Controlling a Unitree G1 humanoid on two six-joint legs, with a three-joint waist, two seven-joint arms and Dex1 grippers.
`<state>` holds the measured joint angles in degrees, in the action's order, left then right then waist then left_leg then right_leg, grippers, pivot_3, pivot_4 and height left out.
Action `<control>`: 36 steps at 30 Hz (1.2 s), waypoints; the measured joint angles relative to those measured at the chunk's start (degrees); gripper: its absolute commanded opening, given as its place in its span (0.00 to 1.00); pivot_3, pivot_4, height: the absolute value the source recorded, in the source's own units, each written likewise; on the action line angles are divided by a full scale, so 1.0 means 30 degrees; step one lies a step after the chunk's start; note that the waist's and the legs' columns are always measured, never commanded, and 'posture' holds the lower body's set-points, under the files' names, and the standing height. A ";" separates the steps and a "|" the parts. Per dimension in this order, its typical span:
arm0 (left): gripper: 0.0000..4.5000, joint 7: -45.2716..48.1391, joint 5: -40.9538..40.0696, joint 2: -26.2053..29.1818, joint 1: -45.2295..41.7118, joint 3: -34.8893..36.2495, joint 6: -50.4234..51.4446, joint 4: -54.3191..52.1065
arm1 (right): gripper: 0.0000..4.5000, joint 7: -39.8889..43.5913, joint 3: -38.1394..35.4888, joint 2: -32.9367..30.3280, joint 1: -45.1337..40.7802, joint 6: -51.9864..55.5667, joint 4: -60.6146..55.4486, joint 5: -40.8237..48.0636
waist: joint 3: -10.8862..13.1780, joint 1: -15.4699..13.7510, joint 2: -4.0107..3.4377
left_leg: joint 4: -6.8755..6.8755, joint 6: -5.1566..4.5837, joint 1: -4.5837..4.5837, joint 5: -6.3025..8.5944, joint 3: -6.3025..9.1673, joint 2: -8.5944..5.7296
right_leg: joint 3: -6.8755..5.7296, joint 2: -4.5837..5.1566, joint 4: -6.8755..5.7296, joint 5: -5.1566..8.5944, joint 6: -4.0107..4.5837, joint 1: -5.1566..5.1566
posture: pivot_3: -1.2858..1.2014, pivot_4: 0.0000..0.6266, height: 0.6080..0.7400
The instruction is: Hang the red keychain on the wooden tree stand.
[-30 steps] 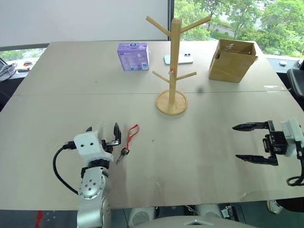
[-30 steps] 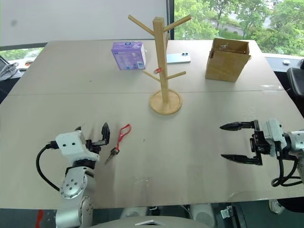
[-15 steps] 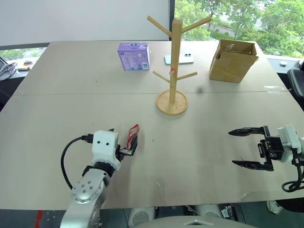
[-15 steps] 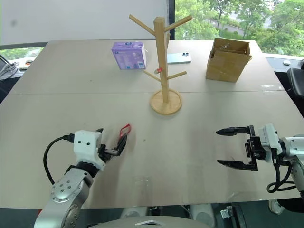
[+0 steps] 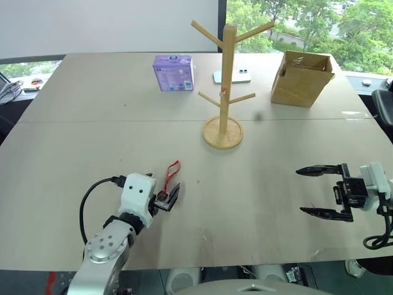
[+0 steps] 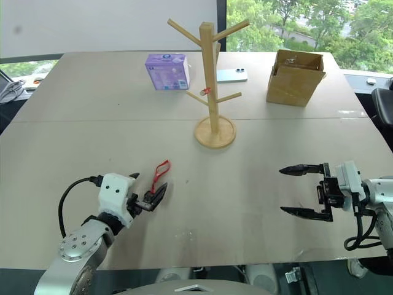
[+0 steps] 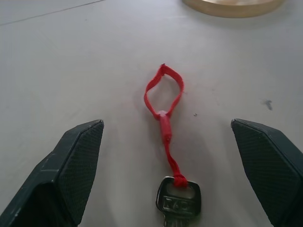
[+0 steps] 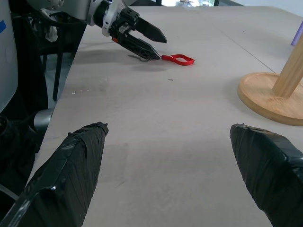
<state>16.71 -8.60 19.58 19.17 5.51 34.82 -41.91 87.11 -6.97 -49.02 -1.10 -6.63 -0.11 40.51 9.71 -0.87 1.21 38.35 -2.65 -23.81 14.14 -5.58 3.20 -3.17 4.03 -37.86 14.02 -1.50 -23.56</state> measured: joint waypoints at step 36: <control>0.02 0.0236 -0.0656 -0.0643 -0.1485 -0.0538 -0.0676 0.1443 | 1.00 -0.0043 -0.0218 0.0101 -0.0605 0.0059 0.0024 -0.0136 | -0.0021 -0.0018 -0.0032 | 0.0012 0.0000 0.0011 -0.0001 0.0002 -0.0002 | -0.0003 0.0005 -0.0007 -0.0004 0.0000 0.0021 | 0.52 0.24 1.00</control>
<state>17.42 -10.57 17.65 14.72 3.89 32.79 -37.58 86.98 -7.62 -48.72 -2.91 -6.46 -0.04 40.10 9.65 -0.92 1.11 38.38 -2.65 -23.78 14.14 -5.57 3.19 -3.18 4.04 -37.88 14.01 -1.50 -23.49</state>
